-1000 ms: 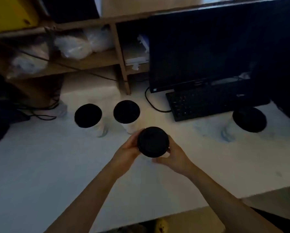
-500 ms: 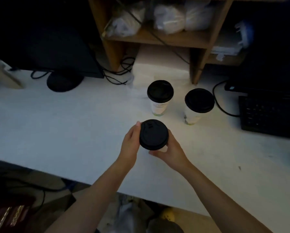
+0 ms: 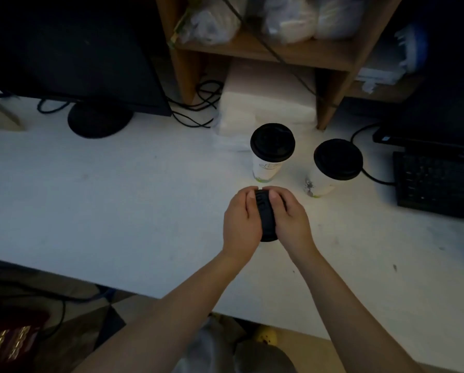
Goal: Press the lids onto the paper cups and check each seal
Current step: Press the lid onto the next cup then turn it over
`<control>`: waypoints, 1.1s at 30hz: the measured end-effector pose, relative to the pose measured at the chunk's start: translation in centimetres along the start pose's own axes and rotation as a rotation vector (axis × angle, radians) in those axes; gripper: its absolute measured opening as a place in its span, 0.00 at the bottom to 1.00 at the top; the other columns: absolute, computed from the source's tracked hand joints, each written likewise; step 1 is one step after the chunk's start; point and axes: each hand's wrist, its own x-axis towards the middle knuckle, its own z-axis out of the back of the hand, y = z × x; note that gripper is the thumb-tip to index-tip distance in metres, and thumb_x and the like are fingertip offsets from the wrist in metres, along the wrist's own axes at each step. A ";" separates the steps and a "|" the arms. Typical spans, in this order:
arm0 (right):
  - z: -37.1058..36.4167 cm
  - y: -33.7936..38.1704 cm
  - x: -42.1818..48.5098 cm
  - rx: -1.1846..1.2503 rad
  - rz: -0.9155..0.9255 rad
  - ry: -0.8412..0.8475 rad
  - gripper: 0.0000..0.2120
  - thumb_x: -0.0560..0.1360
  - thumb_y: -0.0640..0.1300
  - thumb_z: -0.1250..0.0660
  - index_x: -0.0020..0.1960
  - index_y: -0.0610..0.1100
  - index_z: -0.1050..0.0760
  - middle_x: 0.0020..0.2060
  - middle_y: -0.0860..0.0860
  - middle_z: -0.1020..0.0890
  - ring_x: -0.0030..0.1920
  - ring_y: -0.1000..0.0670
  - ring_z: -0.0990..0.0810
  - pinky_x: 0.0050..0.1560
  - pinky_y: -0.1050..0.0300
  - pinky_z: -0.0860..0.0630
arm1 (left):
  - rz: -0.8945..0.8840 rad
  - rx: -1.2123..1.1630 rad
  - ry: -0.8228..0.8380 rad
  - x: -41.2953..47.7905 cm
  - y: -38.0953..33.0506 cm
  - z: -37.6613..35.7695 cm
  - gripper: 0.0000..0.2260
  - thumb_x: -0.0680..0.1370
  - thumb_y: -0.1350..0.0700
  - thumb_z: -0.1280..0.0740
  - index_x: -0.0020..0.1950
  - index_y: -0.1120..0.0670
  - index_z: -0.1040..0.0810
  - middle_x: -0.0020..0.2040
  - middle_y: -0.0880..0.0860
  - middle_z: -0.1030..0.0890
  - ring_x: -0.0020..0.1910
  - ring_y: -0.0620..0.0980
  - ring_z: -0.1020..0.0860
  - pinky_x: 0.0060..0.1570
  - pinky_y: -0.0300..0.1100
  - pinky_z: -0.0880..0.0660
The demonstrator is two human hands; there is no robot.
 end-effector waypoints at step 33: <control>-0.4 -0.6 -0.2 0.030 -0.117 -0.107 0.16 0.81 0.48 0.49 0.44 0.45 0.25 0.37 0.53 0.22 0.36 0.62 0.25 0.36 0.74 0.32 | -0.265 0.441 0.243 2.3 -0.5 0.1 0.15 0.81 0.52 0.47 0.52 0.56 0.23 0.50 0.55 0.21 0.47 0.51 0.23 0.42 0.41 0.32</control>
